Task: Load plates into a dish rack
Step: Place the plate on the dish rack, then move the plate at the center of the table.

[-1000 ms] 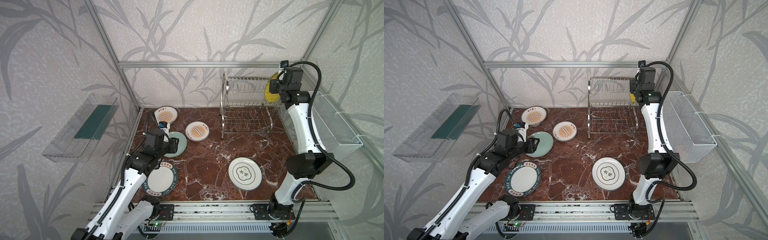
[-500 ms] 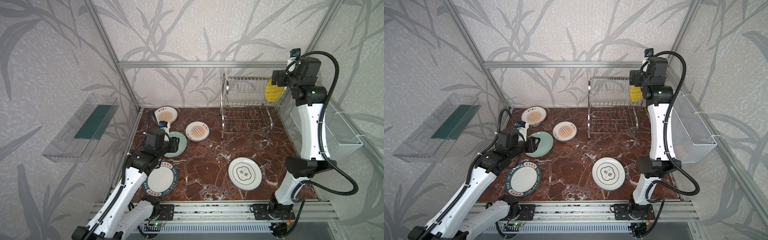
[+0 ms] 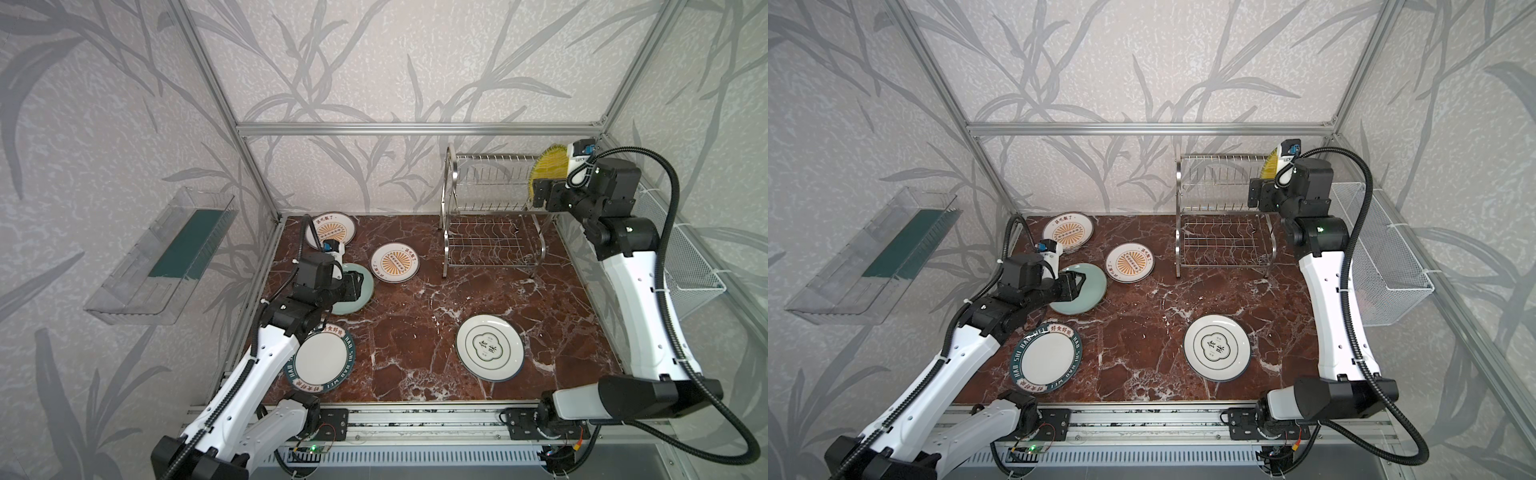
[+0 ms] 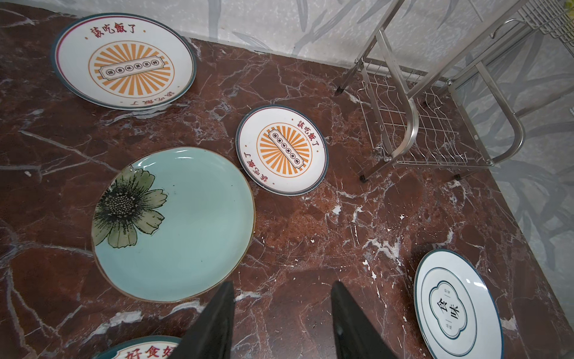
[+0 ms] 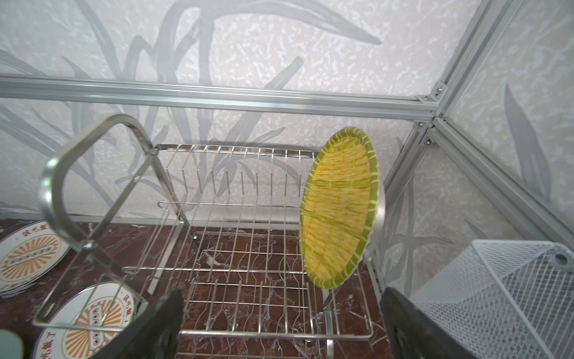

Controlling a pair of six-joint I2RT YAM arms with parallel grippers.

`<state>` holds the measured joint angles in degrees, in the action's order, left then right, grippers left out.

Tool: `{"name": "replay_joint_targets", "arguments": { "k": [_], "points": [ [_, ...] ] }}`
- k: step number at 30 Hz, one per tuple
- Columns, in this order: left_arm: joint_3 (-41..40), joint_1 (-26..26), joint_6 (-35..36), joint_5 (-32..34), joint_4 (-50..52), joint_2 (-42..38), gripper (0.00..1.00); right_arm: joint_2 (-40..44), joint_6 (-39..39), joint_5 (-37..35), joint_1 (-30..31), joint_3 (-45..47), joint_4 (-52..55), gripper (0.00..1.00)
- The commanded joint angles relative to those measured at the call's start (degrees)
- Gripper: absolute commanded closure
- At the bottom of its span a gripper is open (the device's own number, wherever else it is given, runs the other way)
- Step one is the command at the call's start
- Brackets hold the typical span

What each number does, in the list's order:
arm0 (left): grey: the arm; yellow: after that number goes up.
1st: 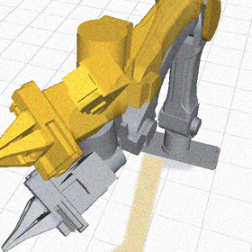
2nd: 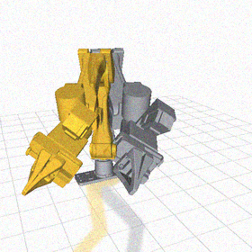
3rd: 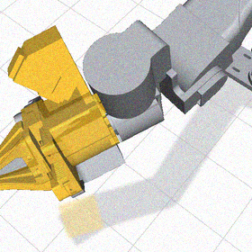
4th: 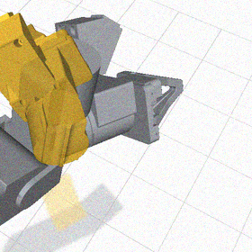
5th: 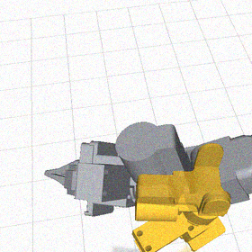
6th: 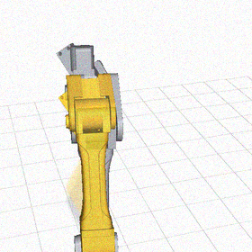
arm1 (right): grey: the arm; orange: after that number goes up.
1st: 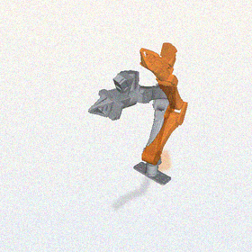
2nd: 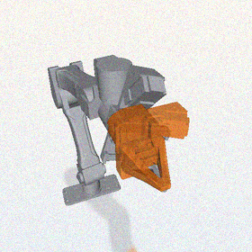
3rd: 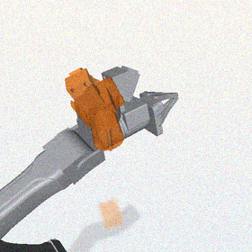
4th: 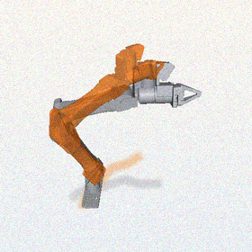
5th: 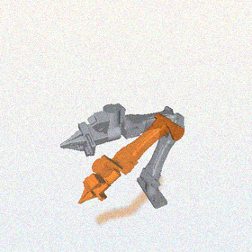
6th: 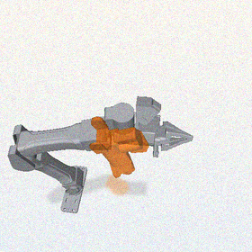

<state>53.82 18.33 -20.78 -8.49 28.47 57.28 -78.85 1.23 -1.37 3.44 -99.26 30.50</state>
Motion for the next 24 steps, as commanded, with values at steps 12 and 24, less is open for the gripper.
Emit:
{"name": "replay_joint_targets", "arguments": {
  "k": [12, 24],
  "points": [
    [-4.8, 0.0, -4.1, -2.8, -8.5, 6.2, 0.51, 16.9, -7.8, 1.0, 14.1, 35.4, -15.7, 0.04],
    [-15.5, 2.0, -7.1, -4.1, -22.4, 9.6, 0.51, 17.5, -16.7, 6.8, 19.3, 54.6, -23.2, 0.04]
  ]
}}
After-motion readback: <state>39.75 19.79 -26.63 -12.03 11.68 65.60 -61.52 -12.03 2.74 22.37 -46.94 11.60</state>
